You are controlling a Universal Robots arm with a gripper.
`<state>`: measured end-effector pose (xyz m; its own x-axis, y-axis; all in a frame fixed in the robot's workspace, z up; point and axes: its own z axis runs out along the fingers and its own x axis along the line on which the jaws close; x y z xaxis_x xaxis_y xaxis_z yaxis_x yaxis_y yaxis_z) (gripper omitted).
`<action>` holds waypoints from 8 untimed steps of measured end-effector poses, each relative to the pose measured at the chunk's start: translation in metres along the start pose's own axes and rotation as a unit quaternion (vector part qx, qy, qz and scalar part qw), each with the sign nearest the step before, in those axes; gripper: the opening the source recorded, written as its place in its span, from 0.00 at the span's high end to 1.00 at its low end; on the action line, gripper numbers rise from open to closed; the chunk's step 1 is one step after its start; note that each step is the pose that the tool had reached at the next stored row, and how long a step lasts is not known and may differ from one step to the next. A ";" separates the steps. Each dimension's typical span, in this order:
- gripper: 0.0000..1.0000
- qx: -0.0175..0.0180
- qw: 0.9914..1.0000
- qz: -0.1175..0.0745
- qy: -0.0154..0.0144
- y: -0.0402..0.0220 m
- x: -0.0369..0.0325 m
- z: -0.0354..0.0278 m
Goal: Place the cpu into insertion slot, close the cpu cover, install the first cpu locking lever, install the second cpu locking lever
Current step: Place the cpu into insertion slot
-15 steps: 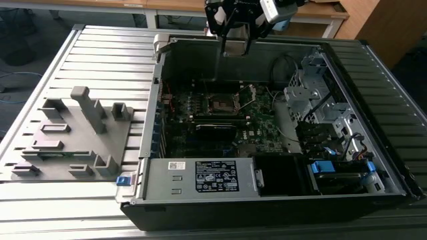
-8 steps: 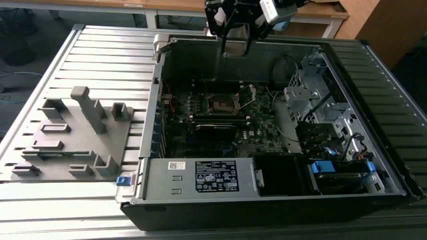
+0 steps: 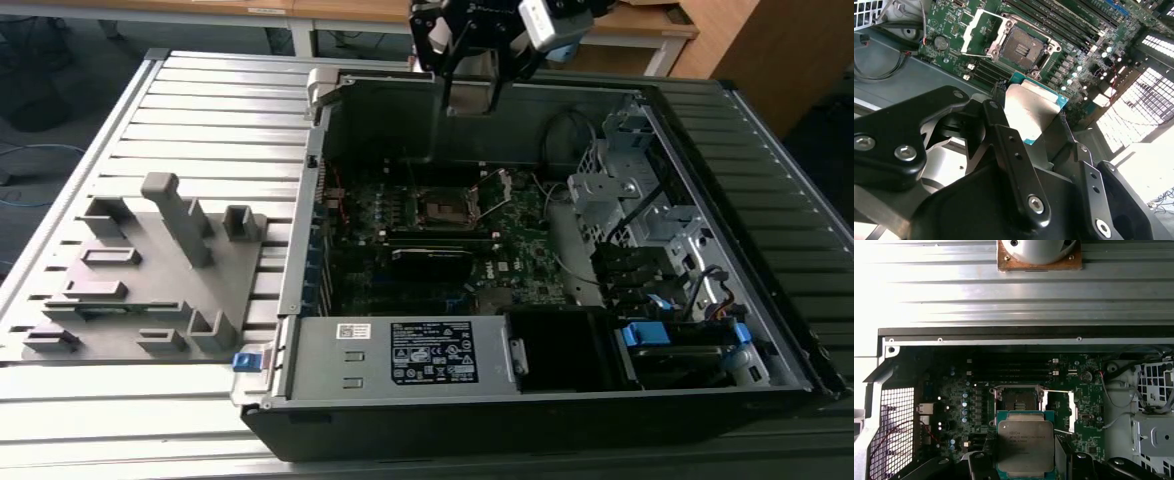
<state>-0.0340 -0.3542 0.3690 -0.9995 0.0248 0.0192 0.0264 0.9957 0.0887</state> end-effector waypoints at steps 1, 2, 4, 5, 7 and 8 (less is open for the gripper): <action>0.46 0.000 1.000 0.000 0.000 -0.0001 0.0000 0.0006; 0.46 0.000 1.000 0.000 0.000 -0.0001 0.0000 0.0013; 0.46 0.000 1.000 0.000 0.000 -0.0002 -0.0001 0.0023; 0.46 0.000 1.000 0.000 0.000 -0.0002 0.0000 0.0026; 0.46 0.000 1.000 0.000 0.000 -0.0002 0.0000 0.0028; 0.46 0.000 1.000 0.000 0.000 -0.0003 -0.0001 0.0029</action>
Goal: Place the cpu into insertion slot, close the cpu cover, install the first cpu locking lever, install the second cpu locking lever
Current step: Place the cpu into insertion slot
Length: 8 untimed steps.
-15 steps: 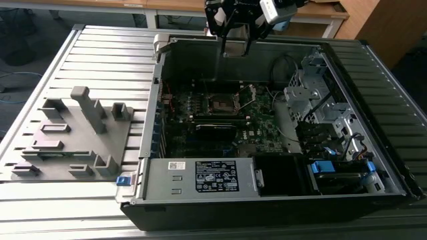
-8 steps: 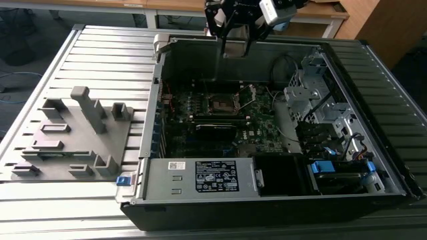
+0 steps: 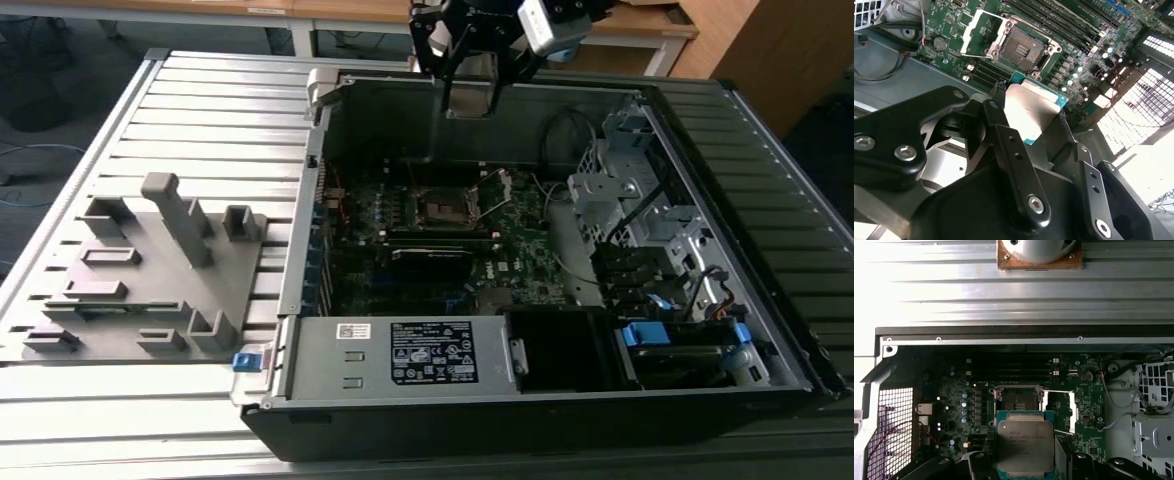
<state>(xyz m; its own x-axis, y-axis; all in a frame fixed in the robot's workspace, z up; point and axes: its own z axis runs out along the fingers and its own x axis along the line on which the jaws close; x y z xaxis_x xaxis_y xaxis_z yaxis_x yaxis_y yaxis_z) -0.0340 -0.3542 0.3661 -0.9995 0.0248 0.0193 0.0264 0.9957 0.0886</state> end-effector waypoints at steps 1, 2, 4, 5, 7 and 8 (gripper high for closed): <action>0.46 0.000 1.000 0.000 0.000 0.0000 0.0000 0.0000; 0.46 0.000 1.000 0.000 0.000 0.0000 0.0000 0.0000; 0.46 0.000 1.000 0.000 0.000 0.0000 0.0000 0.0000; 0.46 0.000 1.000 0.000 0.000 0.0000 0.0000 0.0002; 0.46 0.000 1.000 0.000 0.000 -0.0001 0.0000 0.0015; 0.46 0.000 1.000 0.000 0.000 -0.0002 0.0000 0.0023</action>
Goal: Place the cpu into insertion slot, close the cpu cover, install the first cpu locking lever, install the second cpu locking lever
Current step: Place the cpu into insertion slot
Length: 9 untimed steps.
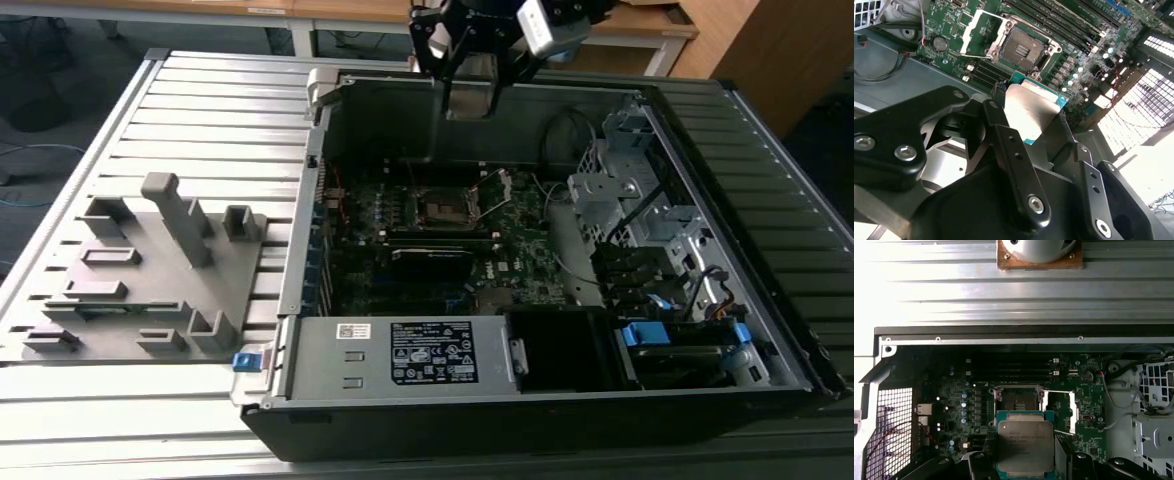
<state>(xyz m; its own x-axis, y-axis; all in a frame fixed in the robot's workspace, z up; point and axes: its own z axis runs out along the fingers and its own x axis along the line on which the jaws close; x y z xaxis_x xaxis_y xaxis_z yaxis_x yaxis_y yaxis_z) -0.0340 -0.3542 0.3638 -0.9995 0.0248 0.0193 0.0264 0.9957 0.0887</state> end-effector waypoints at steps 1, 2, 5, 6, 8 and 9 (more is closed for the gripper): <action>0.46 0.000 1.000 0.000 0.000 -0.0001 0.0000 0.0009; 0.46 0.000 1.000 0.000 0.000 -0.0001 0.0000 0.0019; 0.46 0.000 1.000 0.000 0.000 -0.0004 -0.0001 0.0049; 0.46 0.000 1.000 0.000 0.000 -0.0005 -0.0001 0.0060; 0.46 0.000 1.000 0.000 0.000 -0.0007 -0.0002 0.0082; 0.46 0.000 1.000 0.000 0.000 -0.0008 -0.0002 0.0093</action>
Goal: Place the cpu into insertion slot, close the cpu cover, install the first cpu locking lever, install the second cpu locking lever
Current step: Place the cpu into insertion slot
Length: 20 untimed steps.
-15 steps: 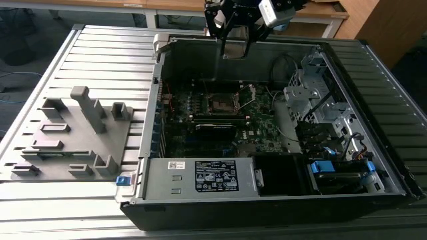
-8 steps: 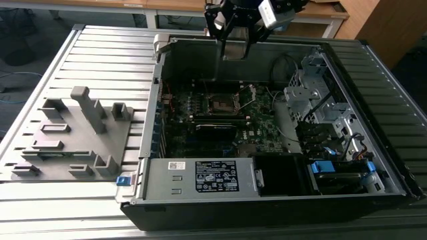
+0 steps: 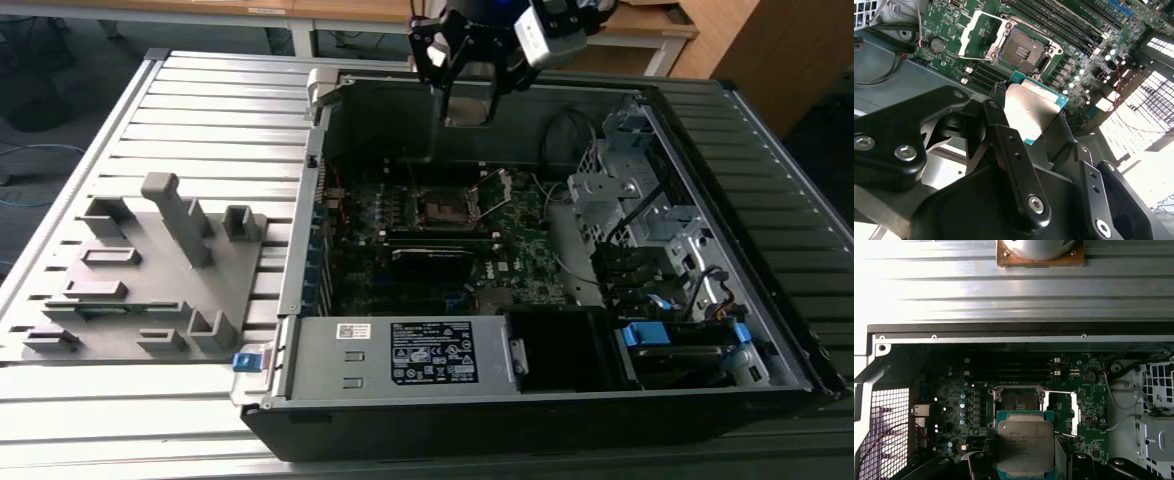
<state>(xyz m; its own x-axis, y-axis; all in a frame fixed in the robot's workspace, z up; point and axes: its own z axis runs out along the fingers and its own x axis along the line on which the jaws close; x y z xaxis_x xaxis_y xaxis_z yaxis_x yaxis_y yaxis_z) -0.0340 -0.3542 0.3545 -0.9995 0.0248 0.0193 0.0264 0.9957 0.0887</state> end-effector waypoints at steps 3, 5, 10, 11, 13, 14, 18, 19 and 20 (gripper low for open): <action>0.46 0.000 1.000 0.000 0.000 -0.0001 -0.0001 0.0017; 0.46 0.000 1.000 0.000 0.000 -0.0002 -0.0001 0.0024; 0.46 0.000 1.000 0.000 0.000 -0.0005 -0.0001 0.0051; 0.46 0.000 1.000 0.000 0.000 -0.0005 -0.0001 0.0058; 0.46 0.000 1.000 0.000 0.000 -0.0006 -0.0002 0.0072; 0.46 0.000 1.000 0.000 0.000 -0.0006 -0.0002 0.0076; 0.46 0.000 1.000 0.000 0.000 -0.0007 -0.0002 0.0079; 0.46 0.000 1.000 0.000 0.000 -0.0007 -0.0002 0.0080; 0.46 0.000 1.000 0.000 0.000 -0.0007 -0.0002 0.0083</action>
<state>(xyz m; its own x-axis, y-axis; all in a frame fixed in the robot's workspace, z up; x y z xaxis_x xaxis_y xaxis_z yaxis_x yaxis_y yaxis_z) -0.0340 -0.3541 0.3462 -0.9995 0.0248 0.0192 0.0264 0.9957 0.0888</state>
